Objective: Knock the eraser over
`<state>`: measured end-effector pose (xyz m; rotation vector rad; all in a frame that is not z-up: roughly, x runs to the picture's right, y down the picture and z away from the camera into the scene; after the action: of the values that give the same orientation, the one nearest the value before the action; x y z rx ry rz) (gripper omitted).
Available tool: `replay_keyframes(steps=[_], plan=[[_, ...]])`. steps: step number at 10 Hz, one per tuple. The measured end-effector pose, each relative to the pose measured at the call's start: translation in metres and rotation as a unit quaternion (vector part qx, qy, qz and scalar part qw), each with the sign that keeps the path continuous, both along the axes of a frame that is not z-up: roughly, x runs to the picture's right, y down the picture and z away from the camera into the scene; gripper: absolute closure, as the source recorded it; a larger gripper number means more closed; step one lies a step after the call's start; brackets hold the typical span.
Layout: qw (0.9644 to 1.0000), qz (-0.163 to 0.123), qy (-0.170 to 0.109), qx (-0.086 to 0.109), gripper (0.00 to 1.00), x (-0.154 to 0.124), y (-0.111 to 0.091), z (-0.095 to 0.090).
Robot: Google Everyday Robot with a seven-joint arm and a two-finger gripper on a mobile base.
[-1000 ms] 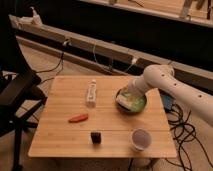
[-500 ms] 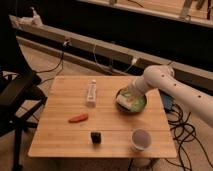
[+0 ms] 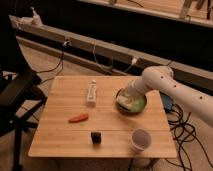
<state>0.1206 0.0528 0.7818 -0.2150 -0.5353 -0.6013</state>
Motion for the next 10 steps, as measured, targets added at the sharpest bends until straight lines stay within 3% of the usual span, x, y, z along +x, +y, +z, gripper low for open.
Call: replay_keyframes(steps=[1, 4, 8, 10], plan=[[1.0, -0.002, 0.0, -0.002, 0.69, 0.0, 0.002, 0.003], [0.9986, -0.036, 0.019, -0.035, 0.97, -0.006, 0.005, -0.008], [0.996, -0.042, 0.023, -0.076, 1.0, -0.006, 0.033, -0.014], [0.9914, -0.045, -0.005, -0.123, 1.0, -0.005, 0.059, -0.017]])
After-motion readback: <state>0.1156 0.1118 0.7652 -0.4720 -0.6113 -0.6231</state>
